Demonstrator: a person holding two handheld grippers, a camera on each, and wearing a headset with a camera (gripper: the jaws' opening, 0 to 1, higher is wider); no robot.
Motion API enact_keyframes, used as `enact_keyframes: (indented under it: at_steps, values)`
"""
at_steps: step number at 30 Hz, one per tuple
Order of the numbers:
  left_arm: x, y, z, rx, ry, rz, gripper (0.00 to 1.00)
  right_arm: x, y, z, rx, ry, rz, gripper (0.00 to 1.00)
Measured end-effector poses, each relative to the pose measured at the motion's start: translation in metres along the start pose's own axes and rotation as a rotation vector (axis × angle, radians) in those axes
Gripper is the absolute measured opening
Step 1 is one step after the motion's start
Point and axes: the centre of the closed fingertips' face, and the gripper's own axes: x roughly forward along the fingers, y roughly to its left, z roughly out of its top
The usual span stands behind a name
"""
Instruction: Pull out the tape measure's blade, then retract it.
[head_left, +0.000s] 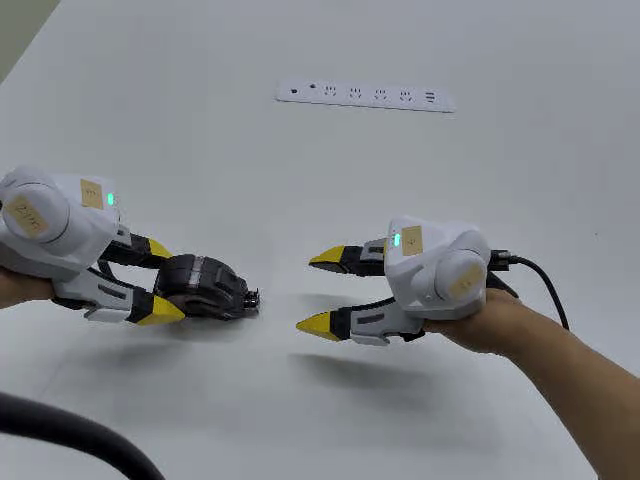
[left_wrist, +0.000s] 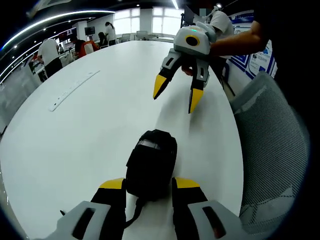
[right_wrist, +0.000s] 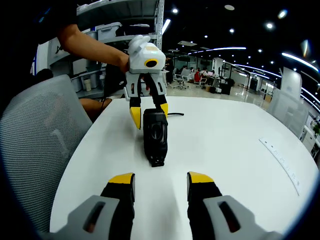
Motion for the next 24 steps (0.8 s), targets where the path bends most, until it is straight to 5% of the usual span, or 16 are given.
enact_keyframes:
  at_steps: [24]
  values:
    - [0.002, 0.004, 0.0, 0.0, -0.008, -0.008, 0.28, 0.046, 0.007, -0.003, -0.006, 0.048, 0.085, 0.29]
